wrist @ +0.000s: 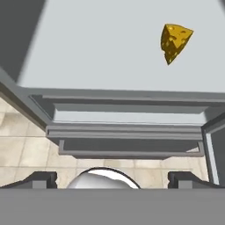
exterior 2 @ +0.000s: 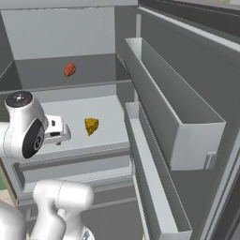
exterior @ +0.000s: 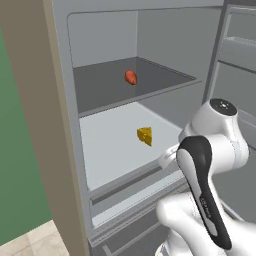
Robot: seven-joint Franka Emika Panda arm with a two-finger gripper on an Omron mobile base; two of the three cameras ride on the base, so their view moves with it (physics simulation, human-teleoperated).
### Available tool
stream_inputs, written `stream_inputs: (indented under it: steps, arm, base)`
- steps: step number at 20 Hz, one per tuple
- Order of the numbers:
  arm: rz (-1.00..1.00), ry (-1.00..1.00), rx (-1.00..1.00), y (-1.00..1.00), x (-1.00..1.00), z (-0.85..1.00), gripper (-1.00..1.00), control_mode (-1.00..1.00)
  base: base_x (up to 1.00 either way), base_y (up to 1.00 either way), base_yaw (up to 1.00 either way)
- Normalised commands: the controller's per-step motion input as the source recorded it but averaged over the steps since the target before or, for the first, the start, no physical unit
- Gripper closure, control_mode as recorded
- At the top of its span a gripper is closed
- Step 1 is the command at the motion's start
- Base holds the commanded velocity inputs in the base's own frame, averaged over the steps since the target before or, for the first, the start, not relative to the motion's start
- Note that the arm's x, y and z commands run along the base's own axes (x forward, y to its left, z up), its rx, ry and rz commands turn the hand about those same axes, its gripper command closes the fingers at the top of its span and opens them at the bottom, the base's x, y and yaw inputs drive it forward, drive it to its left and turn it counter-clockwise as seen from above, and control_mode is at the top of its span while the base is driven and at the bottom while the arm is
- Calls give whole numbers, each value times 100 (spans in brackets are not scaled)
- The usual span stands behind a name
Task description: Take the cheese, shrimp, and sweet potato from the fridge and place them on the plate on the dining counter to create an appetizer plate.
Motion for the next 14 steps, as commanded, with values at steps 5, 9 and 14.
stream_inputs:
  steps: [5,9,14]
  arm:
    - [-5,-8,0,8,-3,7,-100,-100]
    - [-15,-17,0,17,0,59,-100,-100]
    - [-14,-33,1,10,0,60,-100,-100]
  base:
    - [0,0,0]
    - [0,0,0]
    - [0,0,0]
